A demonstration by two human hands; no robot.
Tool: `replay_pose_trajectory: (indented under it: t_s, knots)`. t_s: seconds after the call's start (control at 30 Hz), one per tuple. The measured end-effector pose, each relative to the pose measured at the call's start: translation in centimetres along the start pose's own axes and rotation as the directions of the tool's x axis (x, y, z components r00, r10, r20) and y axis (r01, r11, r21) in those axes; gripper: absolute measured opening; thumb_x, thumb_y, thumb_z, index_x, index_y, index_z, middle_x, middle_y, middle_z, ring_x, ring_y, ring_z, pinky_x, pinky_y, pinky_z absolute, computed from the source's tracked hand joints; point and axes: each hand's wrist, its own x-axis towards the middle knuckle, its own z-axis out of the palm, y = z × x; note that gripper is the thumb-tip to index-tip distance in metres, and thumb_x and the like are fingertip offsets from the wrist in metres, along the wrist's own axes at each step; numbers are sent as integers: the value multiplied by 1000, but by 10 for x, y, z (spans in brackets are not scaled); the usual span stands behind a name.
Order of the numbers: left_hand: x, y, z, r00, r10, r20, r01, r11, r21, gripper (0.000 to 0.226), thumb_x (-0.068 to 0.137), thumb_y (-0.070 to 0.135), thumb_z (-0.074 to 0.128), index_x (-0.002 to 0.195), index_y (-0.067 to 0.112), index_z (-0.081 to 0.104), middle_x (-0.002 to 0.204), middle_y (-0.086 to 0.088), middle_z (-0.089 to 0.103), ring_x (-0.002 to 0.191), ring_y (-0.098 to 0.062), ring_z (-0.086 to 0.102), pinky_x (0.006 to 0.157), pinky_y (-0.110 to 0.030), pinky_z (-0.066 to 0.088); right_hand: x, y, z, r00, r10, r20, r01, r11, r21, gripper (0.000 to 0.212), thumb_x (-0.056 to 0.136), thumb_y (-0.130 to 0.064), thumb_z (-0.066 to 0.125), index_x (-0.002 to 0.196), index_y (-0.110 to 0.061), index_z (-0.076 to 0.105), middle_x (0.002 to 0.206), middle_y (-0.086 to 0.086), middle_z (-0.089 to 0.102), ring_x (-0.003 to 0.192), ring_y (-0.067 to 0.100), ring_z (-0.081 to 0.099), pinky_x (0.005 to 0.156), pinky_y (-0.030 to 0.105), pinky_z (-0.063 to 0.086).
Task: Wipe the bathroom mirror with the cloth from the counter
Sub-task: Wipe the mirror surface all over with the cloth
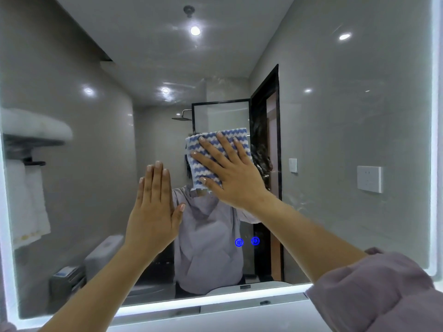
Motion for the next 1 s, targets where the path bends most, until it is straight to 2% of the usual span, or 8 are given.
replay_pose_trajectory:
  t_s: [0.1,0.17,0.3,0.43,0.57,0.7,0.83,1.0]
  knots:
    - [0,-2,0,1000,24,-9,-24,1000,14,77,97,47,22,150,-8,9,160,-24,1,150,-35,3,122,-41,0,7,26,-6,997,77,-16,-77,997,-24,60,98,-55,18,152,-32,6,162,-1,5,148,27,-1,119,51,3]
    - [0,-3,1,1000,28,-13,-28,999,20,77,97,47,22,150,-8,9,160,-24,1,150,-35,4,122,-42,2,8,49,-11,988,153,-26,-154,987,-44,61,98,-56,13,153,-29,9,162,2,5,148,29,1,119,52,5]
    - [0,-2,1,1000,22,-16,-21,999,24,77,98,48,19,150,-8,9,160,-24,1,150,-35,3,122,-43,3,-2,97,-22,950,313,-17,-313,948,-61,64,97,-57,14,153,-27,4,162,3,-1,148,30,-4,119,48,-2]
    - [0,-2,2,1000,21,-17,-20,1000,21,77,98,49,18,150,-7,8,161,-23,1,150,-34,3,122,-43,3,-16,140,-34,874,485,0,-485,874,-29,68,92,-60,4,153,-30,-3,162,1,-8,147,27,-11,118,43,-11]
    - [0,-2,2,1000,16,-16,-16,1000,1,77,99,51,11,151,-5,6,161,-22,-3,150,-33,0,122,-43,4,-23,165,-42,783,620,44,-621,783,20,74,88,-64,3,153,-31,-5,161,0,-12,147,24,-14,119,43,-9]
    - [-1,-1,4,1000,6,-11,-6,1000,-22,77,99,51,7,151,-5,5,161,-21,-4,150,-33,-1,122,-46,6,-17,161,-46,754,652,81,-656,753,52,72,87,-60,9,152,-32,-6,161,-2,-15,147,25,-16,117,43,-12]
    - [-1,-2,4,1000,12,-4,-12,1000,-17,77,99,50,13,151,-5,6,161,-21,-4,150,-33,-1,122,-44,4,-9,151,-41,743,667,57,-669,742,42,76,87,-63,9,152,-29,-8,161,3,-14,147,31,-15,117,49,-11]
    - [-1,-3,3,1000,15,3,-15,1000,-9,77,98,51,14,151,-4,5,161,-20,-5,150,-32,-2,123,-43,2,17,127,-41,772,635,22,-635,772,33,75,90,-61,12,153,-25,-8,161,5,-14,146,35,-14,116,52,-11]
